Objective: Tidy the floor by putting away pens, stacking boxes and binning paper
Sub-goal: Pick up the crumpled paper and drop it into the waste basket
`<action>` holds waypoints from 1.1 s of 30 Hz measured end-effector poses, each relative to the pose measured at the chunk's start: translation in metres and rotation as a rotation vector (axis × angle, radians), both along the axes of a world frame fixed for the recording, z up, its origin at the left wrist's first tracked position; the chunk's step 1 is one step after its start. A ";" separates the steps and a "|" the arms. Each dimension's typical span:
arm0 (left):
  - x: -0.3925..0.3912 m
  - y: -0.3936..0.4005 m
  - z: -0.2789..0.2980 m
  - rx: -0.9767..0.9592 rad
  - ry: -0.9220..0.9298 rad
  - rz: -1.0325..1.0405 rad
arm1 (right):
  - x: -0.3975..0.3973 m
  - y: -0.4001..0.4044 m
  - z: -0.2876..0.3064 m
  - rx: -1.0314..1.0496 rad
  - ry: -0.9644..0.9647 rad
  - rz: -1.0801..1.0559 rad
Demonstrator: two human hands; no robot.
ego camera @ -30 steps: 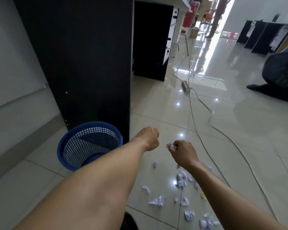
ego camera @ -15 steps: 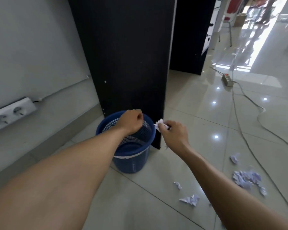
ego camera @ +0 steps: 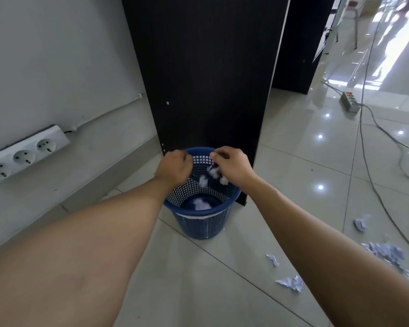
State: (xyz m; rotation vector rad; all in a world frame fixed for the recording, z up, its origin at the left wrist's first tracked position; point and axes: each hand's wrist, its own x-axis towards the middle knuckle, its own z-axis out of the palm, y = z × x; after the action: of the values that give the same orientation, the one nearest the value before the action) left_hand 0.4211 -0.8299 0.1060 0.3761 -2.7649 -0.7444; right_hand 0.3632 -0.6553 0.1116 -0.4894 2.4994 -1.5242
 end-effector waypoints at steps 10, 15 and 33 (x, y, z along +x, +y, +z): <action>-0.014 0.074 0.013 -0.289 0.081 -0.351 | 0.006 0.063 -0.012 -0.111 0.270 -0.272; -0.025 0.146 0.001 -0.511 0.129 -0.726 | 0.024 0.147 -0.055 -0.066 0.277 -0.468; 0.080 0.299 -0.222 -0.101 -0.499 -0.474 | 0.162 0.336 -0.222 0.699 -0.141 -0.655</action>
State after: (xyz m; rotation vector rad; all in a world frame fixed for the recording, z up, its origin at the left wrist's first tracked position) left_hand 0.5010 -0.5310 -0.1158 -0.1510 -3.4067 -0.6734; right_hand 0.5247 -0.3195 -0.1108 0.5637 2.9646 -0.6460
